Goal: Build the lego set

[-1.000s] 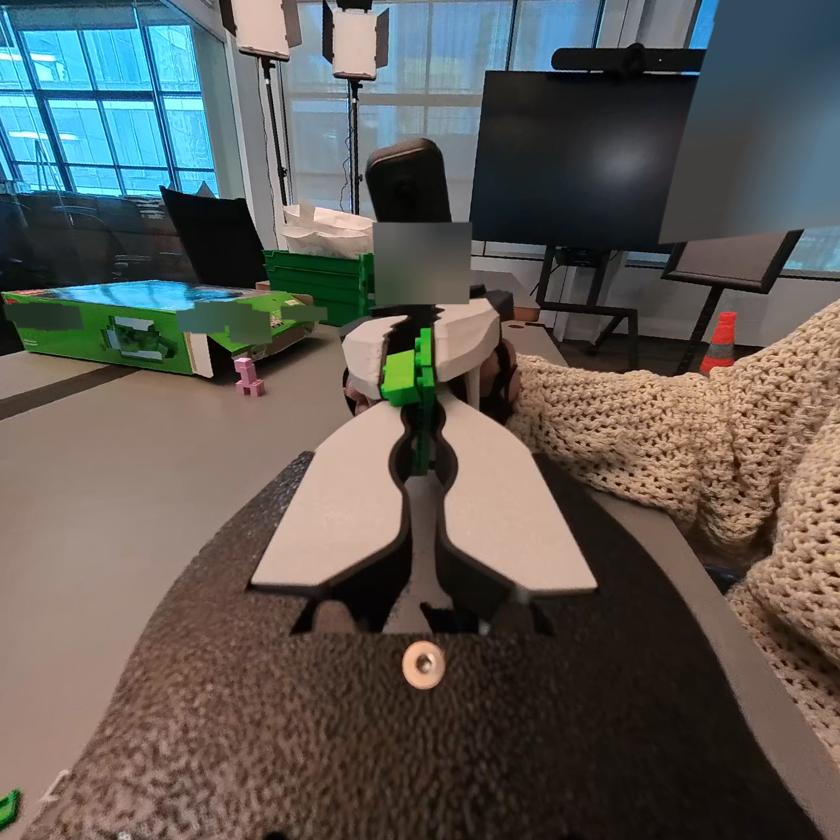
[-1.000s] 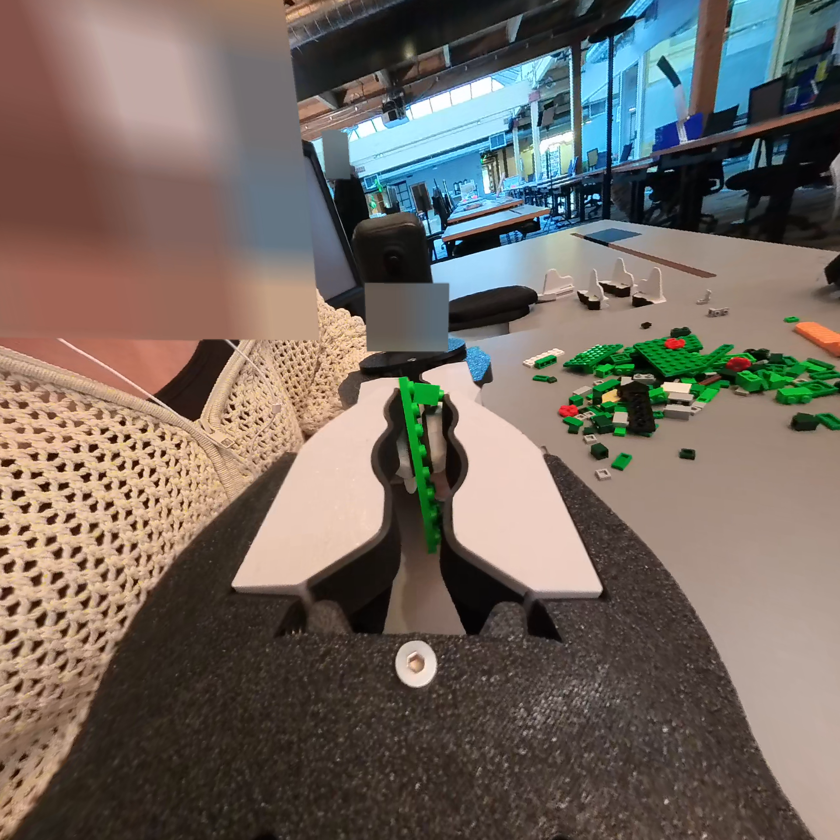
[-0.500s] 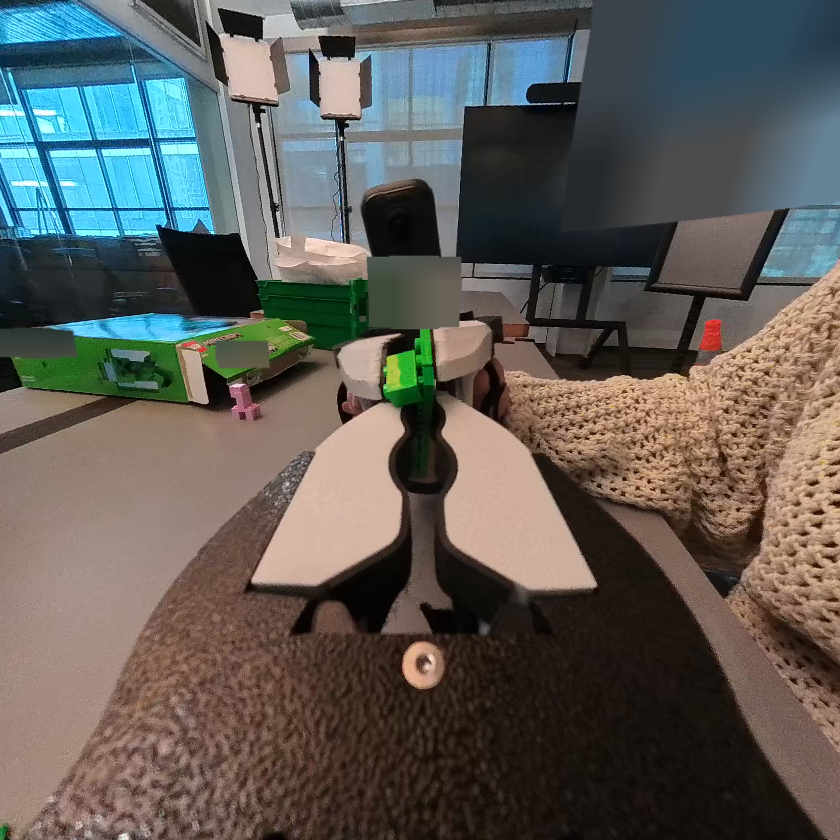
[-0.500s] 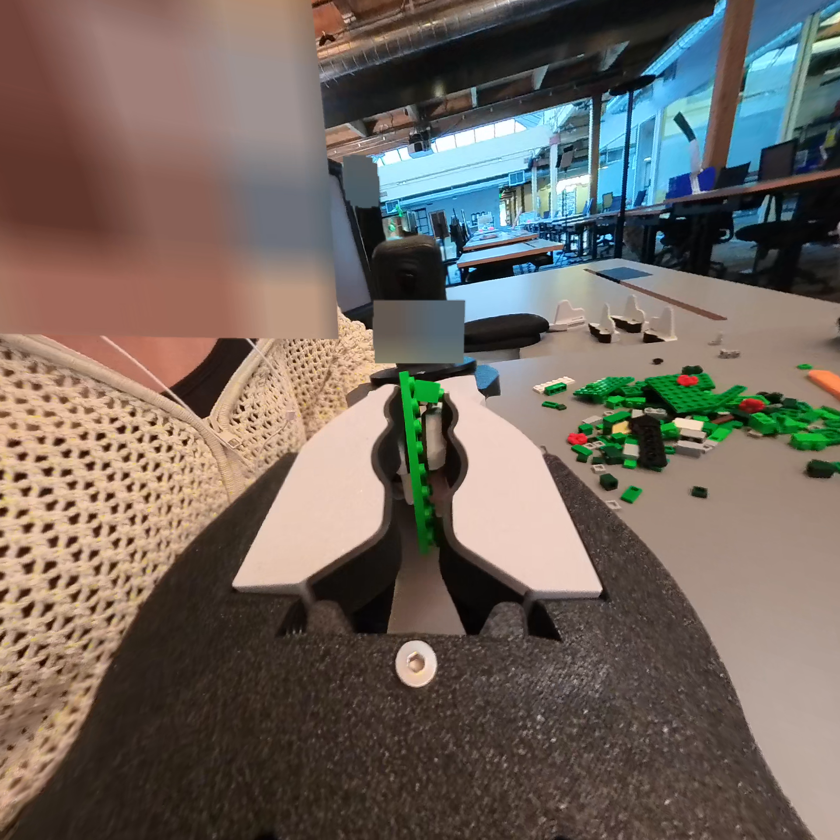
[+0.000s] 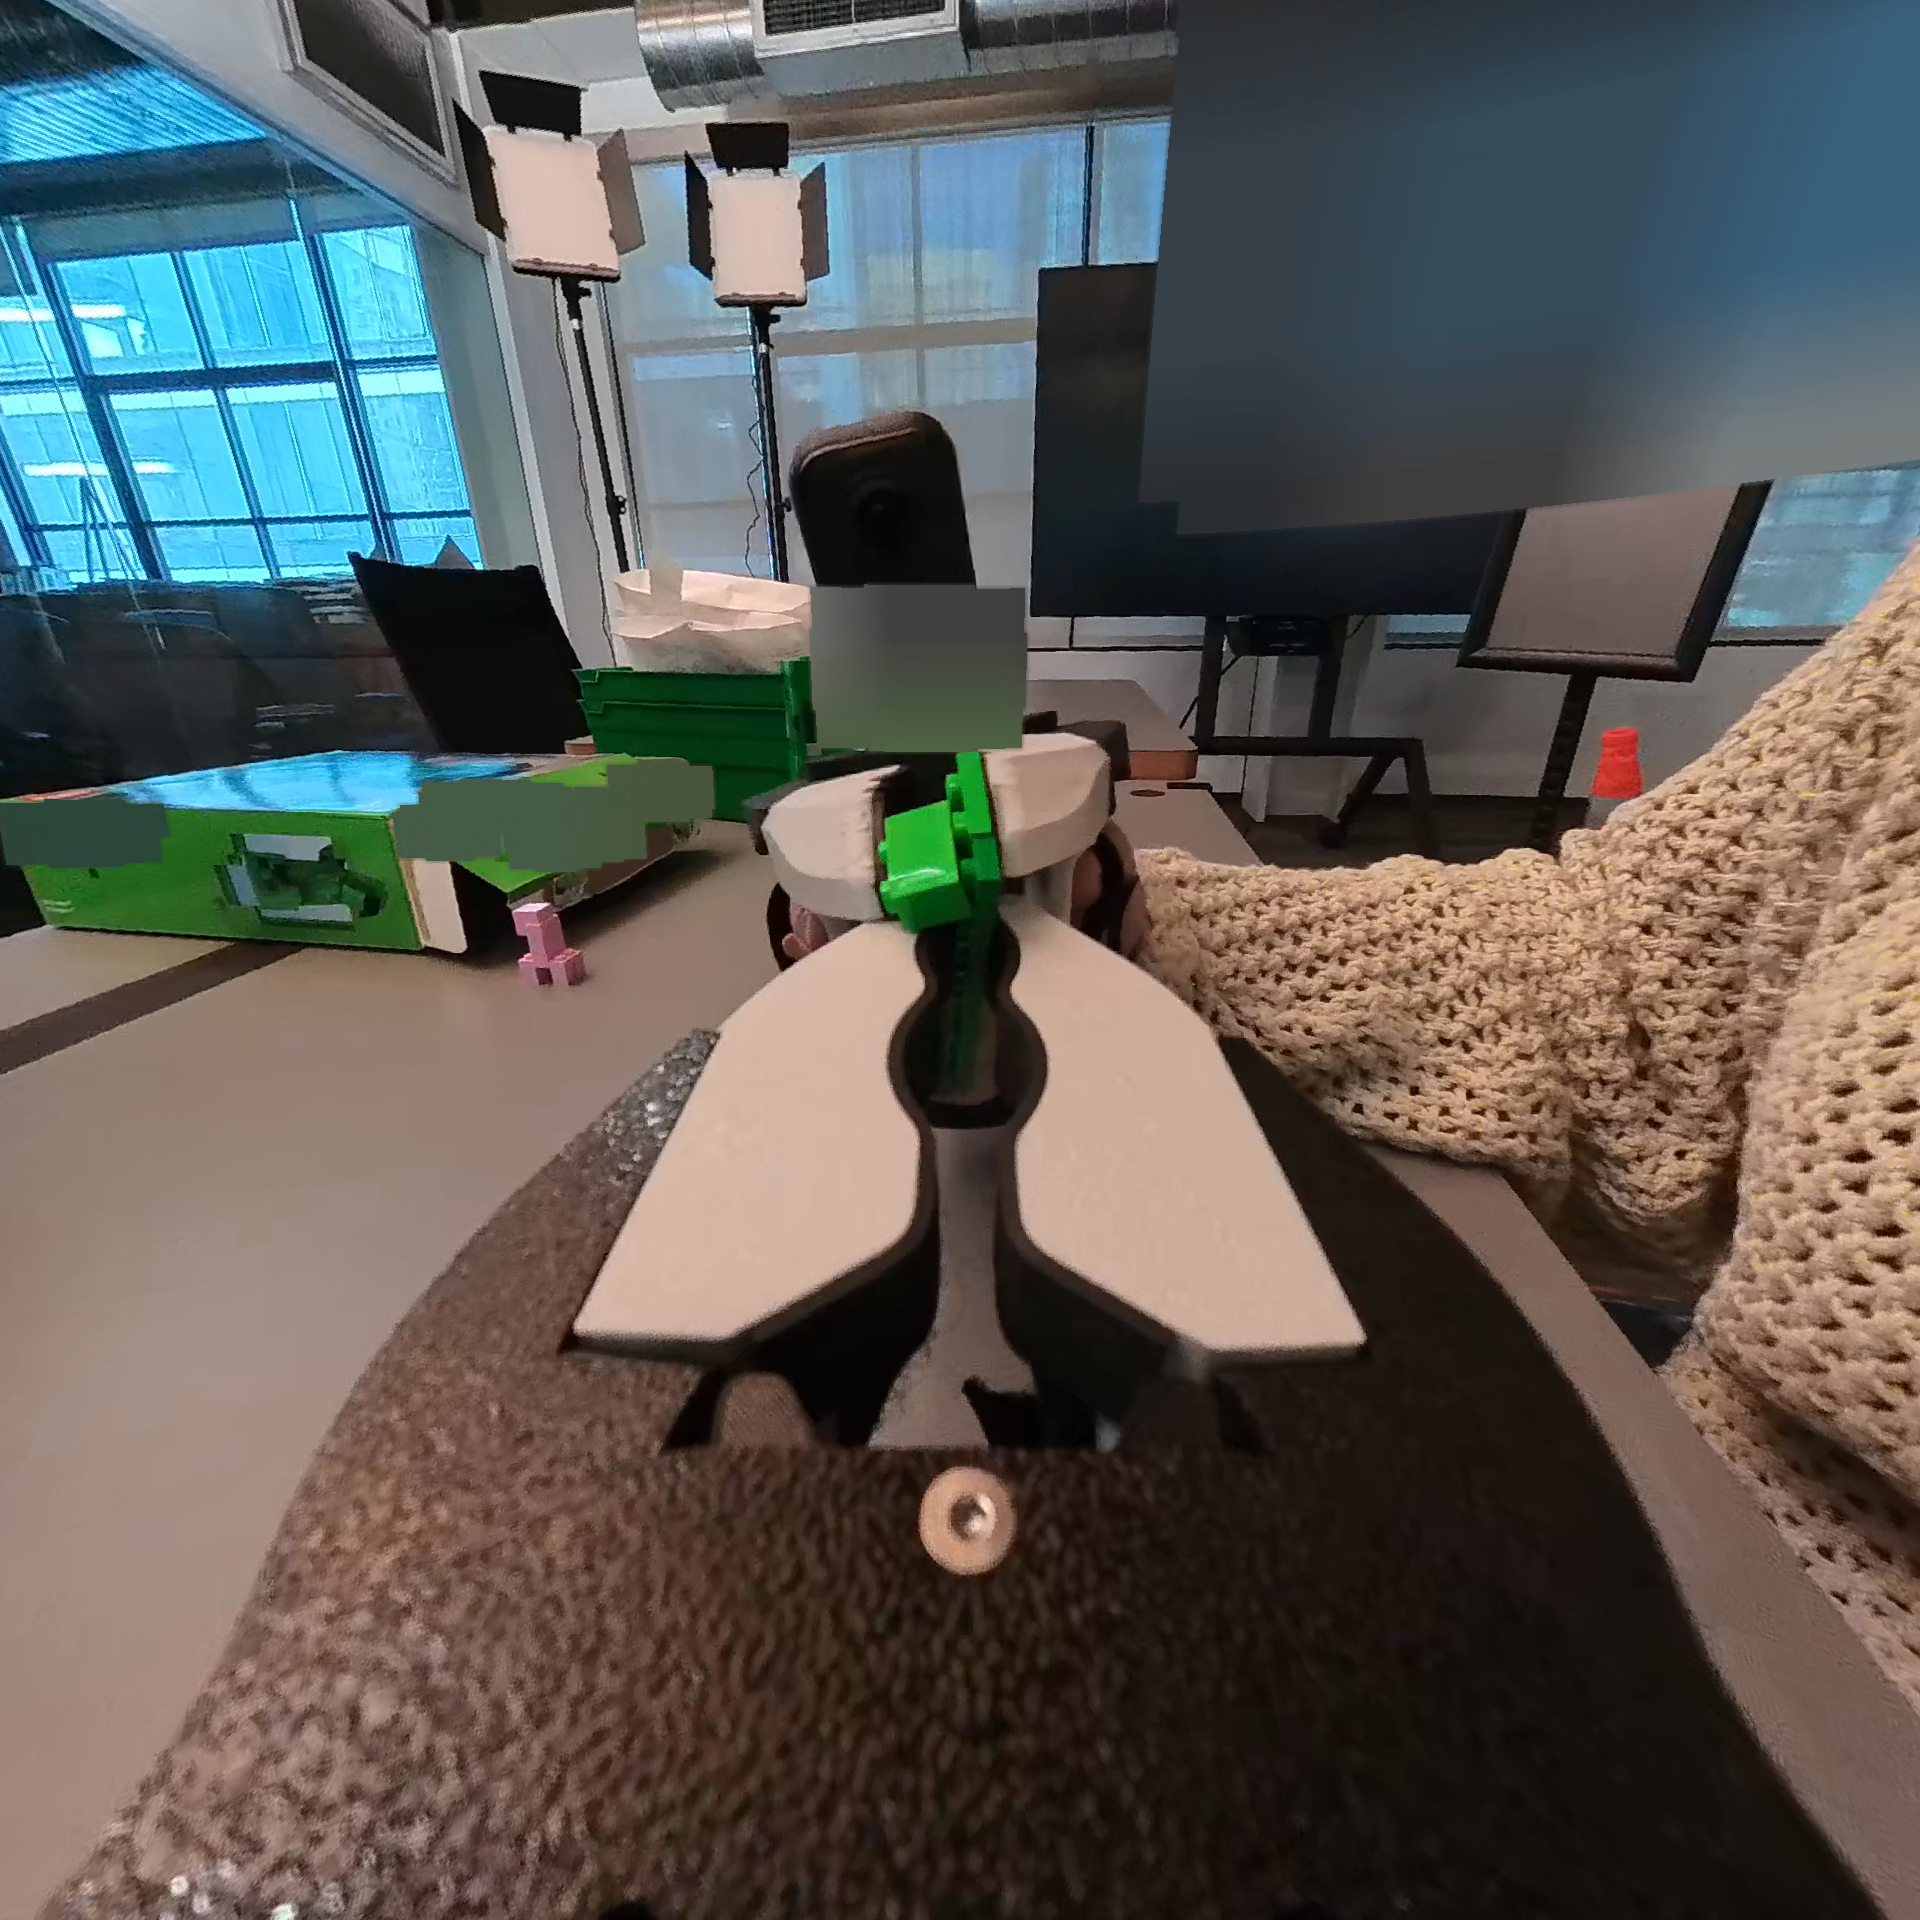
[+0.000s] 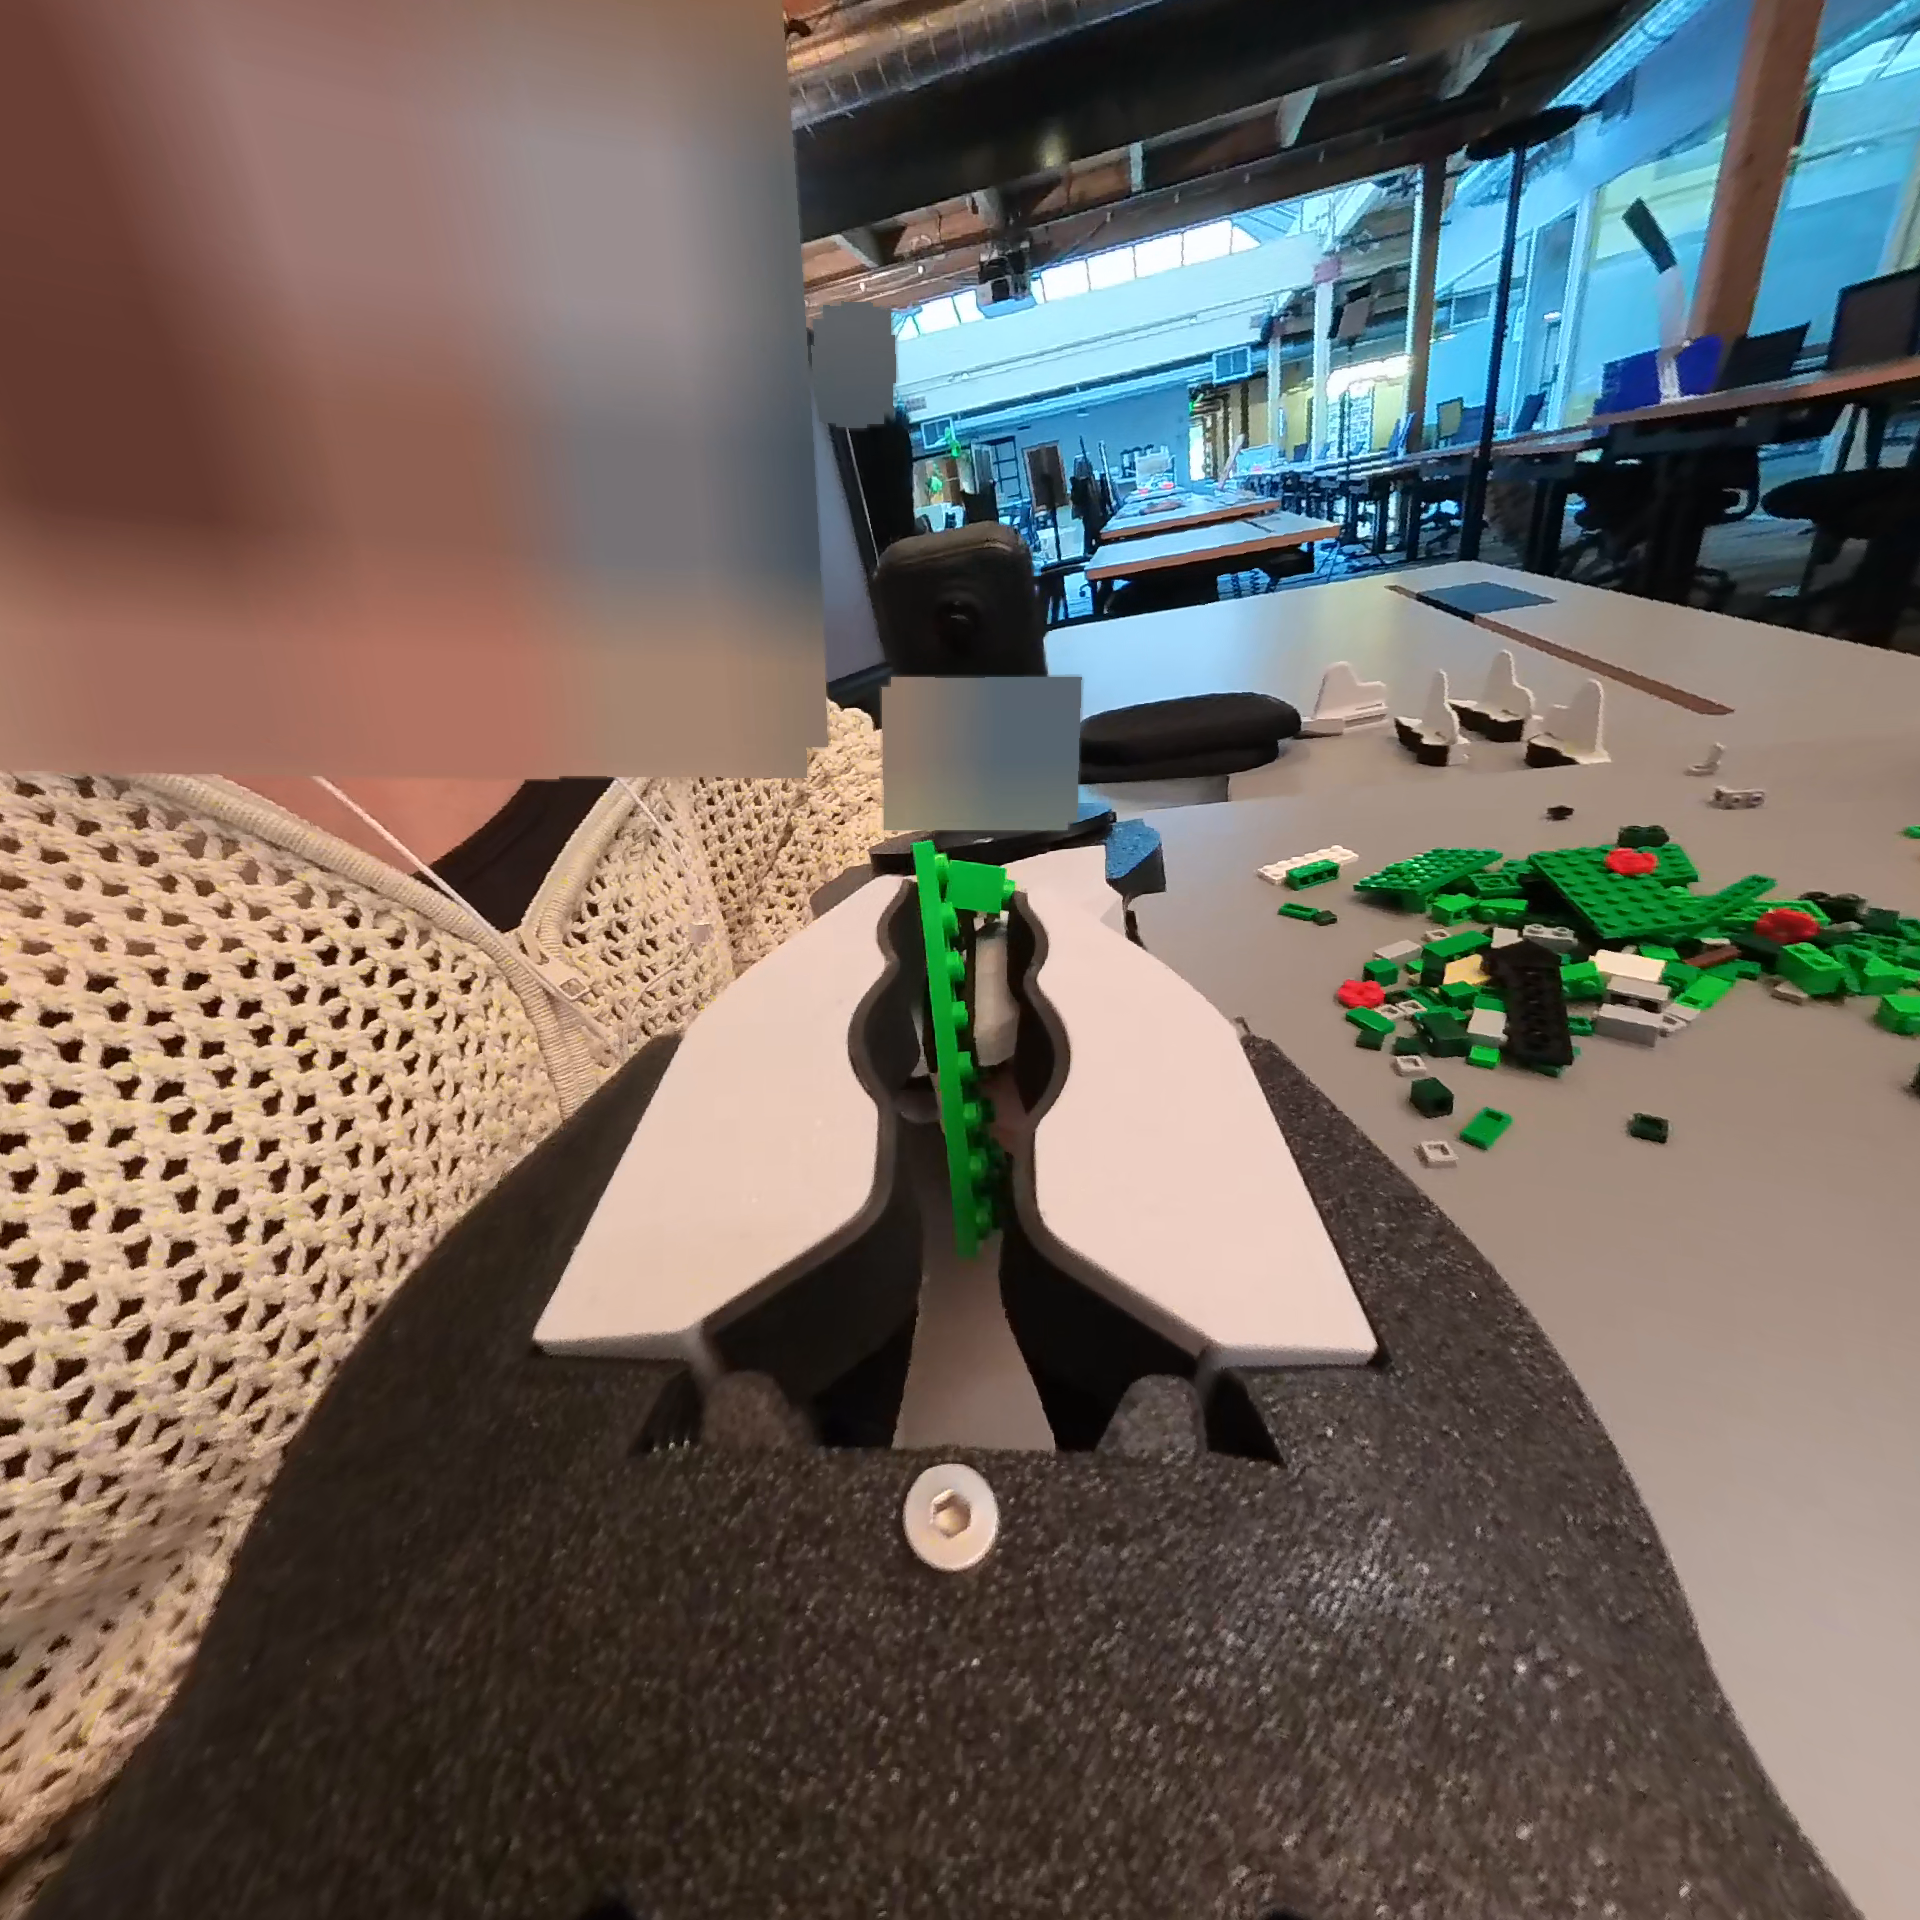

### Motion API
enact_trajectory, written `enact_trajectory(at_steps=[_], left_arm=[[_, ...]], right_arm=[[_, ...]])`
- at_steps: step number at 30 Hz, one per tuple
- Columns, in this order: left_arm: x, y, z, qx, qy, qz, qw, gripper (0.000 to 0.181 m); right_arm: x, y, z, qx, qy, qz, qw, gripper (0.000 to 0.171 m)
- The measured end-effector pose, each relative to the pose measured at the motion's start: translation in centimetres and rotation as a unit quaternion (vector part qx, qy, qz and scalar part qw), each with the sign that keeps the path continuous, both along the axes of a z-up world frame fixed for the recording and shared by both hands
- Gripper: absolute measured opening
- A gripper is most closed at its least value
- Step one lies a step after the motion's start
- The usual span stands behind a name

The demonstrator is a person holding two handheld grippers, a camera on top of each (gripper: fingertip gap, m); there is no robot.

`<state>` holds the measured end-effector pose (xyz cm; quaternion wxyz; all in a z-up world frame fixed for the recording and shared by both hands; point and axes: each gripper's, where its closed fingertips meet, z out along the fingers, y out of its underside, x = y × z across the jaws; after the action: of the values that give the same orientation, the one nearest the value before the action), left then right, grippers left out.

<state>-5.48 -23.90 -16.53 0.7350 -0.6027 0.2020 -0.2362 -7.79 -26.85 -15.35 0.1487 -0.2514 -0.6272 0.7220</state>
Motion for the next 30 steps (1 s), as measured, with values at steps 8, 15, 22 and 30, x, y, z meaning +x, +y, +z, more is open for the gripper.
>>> enact_trajectory(at_steps=[8,15,22,30], left_arm=[[-0.7,0.6,-0.1,-0.019,-0.024,0.013,0.999,0.005],[-0.8,0.8,-0.2,-0.028,-0.028,0.016,0.999,0.015],[-1.7,0.8,0.2,-0.017,-0.038,0.041,0.998,0.023],[-2.4,0.7,0.5,-0.006,-0.044,0.059,0.997,0.017]], right_arm=[[-0.7,0.8,0.0,-0.055,-0.018,-0.007,0.998,0.015],[-1.3,1.4,-0.1,-0.084,-0.026,-0.017,0.996,0.015],[-1.2,2.0,0.1,-0.094,-0.019,-0.026,0.995,0.015],[-1.2,2.1,0.3,-0.094,-0.006,-0.033,0.995,0.015]])
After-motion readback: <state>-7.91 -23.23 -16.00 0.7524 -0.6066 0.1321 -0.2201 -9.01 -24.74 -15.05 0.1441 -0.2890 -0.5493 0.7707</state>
